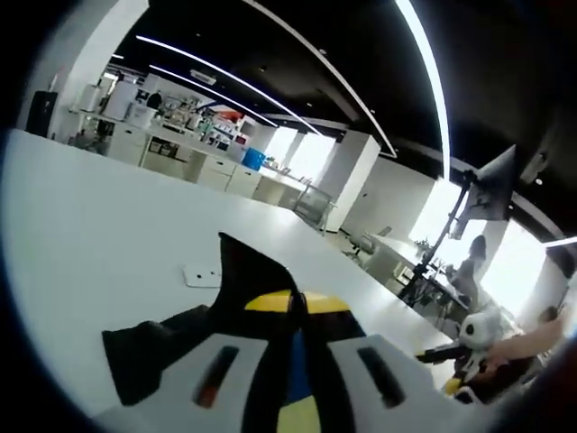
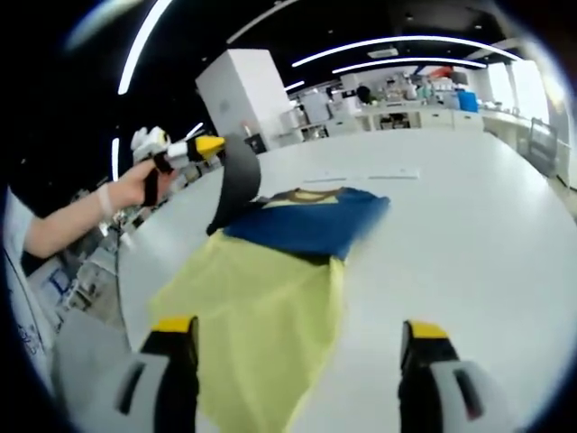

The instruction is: Fold the garment on the visible template until the final outline fits inside the template.

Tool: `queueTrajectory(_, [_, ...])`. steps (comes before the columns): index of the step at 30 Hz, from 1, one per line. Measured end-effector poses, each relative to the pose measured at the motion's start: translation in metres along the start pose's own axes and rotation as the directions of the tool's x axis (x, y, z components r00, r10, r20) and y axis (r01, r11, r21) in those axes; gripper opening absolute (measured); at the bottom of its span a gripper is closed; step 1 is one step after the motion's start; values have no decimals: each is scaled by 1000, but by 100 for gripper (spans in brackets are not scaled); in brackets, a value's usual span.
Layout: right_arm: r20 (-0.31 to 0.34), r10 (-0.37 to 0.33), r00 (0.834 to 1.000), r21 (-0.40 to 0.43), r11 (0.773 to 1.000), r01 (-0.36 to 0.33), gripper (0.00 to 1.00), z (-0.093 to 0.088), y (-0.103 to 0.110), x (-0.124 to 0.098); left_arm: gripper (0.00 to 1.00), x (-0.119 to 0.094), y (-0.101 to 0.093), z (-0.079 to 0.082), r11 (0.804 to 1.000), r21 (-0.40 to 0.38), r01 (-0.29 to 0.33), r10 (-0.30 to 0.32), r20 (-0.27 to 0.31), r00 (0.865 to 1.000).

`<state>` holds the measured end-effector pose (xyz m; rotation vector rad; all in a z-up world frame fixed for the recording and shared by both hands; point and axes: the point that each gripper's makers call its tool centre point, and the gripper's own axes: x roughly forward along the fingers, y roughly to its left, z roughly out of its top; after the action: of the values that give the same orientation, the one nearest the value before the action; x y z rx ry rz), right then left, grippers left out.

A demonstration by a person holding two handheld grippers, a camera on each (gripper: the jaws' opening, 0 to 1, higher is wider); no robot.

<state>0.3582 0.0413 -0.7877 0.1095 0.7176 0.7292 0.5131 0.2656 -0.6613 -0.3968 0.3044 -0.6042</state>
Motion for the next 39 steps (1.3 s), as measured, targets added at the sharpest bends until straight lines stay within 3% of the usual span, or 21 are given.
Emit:
queueTrajectory(5, [-2, -3, 1000, 8, 1000, 3, 93, -3, -1, 0, 0, 16, -15, -14, 999, 12, 30, -30, -31, 999])
queueTrajectory(11, [-7, -4, 1000, 28, 1000, 5, 93, -9, -3, -1, 0, 39, -28, -26, 998, -35, 58, -59, -24, 998])
queueTrajectory(23, [-13, -18, 1000, 58, 998, 19, 93, -17, -11, -7, 0, 81, -42, -82, 992, -108, 62, -73, -101, 992])
queueTrajectory(30, [-15, -25, 1000, 77, 997, 26, 93, -23, -13, -7, 0, 96, -62, -111, 991, -97, 96, -111, -167, 980])
queueTrajectory(34, [-18, -21, 1000, 86, 996, 23, 93, -25, -12, -6, 0, 102, -71, -121, 988, -123, 98, -119, -175, 977])
queueTrajectory(39, [-18, -22, 1000, 98, 995, 24, 92, -27, -14, -6, 0, 108, -70, -143, 986, -133, 97, -125, -220, 967])
